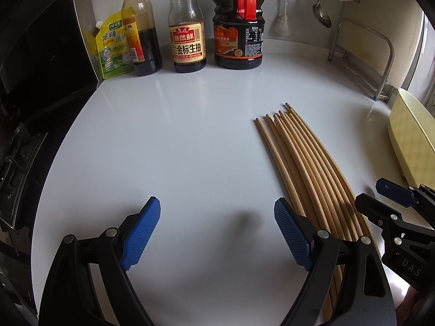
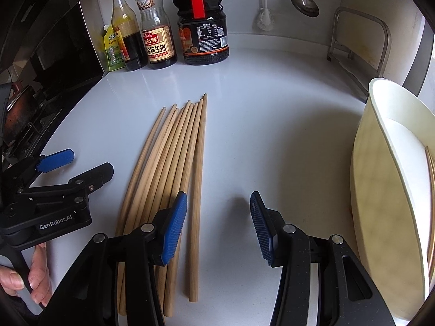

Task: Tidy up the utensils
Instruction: 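Lower both open grippers over single chopsticks at the pile's edge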

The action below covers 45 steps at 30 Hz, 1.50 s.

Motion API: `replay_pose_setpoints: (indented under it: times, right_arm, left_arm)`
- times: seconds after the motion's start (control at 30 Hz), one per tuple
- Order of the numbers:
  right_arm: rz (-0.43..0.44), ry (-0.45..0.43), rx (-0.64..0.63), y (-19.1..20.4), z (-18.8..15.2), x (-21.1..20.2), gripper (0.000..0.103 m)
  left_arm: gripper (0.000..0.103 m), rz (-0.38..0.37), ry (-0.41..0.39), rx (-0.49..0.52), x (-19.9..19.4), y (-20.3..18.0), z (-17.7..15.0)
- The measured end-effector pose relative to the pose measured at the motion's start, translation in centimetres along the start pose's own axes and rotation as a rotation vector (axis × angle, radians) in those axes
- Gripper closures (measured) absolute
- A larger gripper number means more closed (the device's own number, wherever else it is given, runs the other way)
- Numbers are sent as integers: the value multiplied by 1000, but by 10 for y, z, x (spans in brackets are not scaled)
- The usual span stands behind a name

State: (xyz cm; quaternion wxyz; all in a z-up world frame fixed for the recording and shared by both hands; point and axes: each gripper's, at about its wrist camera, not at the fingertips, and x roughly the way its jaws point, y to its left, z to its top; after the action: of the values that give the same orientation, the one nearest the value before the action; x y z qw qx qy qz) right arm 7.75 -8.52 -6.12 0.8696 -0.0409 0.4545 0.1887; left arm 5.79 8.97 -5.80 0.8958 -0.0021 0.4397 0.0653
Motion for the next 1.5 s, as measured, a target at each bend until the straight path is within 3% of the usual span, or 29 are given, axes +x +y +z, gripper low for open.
replay_pose_setpoints:
  times: [0.33, 0.9, 1.5]
  right_arm:
    - [-5, 6, -5, -2, 1, 1, 57]
    - [-13, 11, -16, -4, 1, -2, 57]
    - [-25, 7, -20, -7, 1, -3, 57]
  left_arm:
    - [19, 1, 9, 11, 3, -7, 2]
    - [19, -119, 74, -18, 9, -15, -2]
    - [11, -98, 82, -46, 14, -13, -1]
